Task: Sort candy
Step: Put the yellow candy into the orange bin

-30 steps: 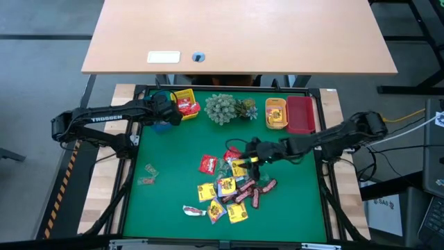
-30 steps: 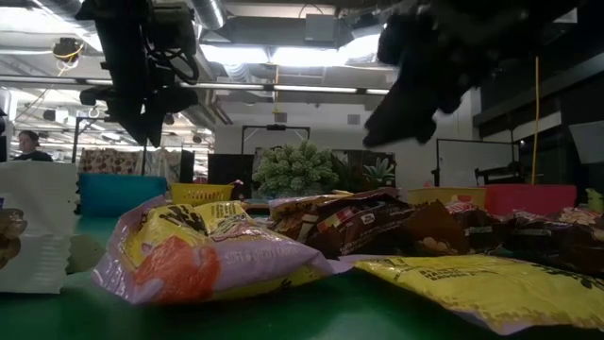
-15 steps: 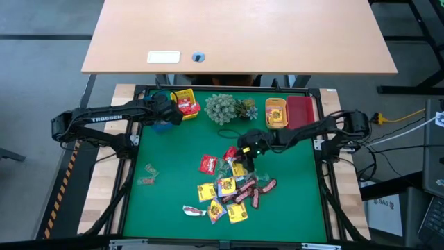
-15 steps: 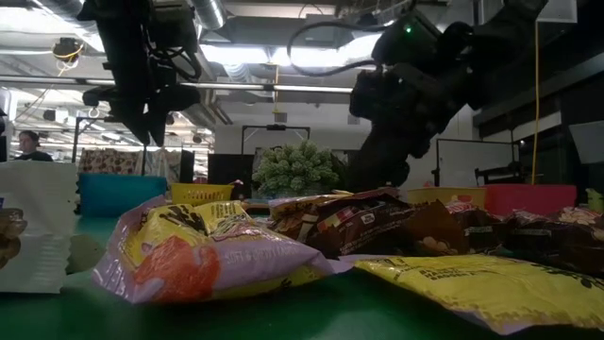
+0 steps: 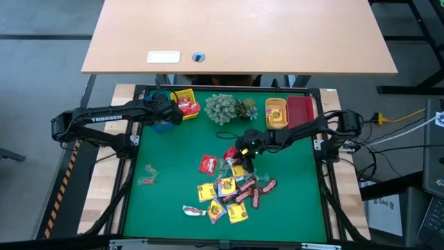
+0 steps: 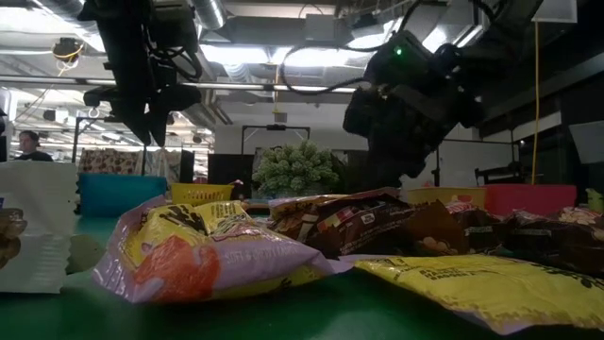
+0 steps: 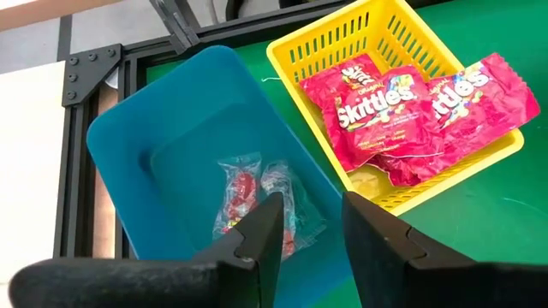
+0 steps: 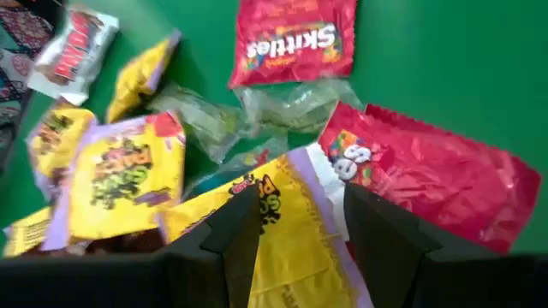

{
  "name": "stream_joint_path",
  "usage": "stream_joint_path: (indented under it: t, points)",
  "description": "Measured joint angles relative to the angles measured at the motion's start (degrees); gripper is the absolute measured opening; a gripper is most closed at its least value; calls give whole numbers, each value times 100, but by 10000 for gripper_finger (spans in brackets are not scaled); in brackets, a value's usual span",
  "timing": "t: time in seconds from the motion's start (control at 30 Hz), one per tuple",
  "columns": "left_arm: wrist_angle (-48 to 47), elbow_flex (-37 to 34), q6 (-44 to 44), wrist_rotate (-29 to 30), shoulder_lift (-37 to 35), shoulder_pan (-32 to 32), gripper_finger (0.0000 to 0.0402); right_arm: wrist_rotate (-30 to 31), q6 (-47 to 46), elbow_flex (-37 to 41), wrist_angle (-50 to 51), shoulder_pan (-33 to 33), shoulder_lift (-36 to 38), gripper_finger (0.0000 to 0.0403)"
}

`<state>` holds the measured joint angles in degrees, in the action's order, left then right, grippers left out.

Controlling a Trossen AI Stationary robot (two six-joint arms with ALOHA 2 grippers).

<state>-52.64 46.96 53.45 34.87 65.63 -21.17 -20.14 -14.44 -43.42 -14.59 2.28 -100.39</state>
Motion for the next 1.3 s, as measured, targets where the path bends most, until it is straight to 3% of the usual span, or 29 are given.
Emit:
stream_joint_path:
  t: [0.3, 0.87, 1.0, 1.23, 1.3]
  points:
    - [17, 0, 1, 2, 0, 112, 107, -912, 2, 0, 107, 0, -117, 170]
    - [18, 0, 0, 44, 0, 221, 107, -946, 244, 0, 309, 0, -110, 165]
    - [18, 0, 0, 44, 0, 221, 107, -946, 295, 0, 417, -1, -110, 131]
    - [18, 0, -2, 46, -1, 221, 107, -947, 298, 0, 428, 0, -108, 22]
    - [18, 0, -2, 45, -1, 221, 107, -949, 299, 0, 428, 0, -108, 7]
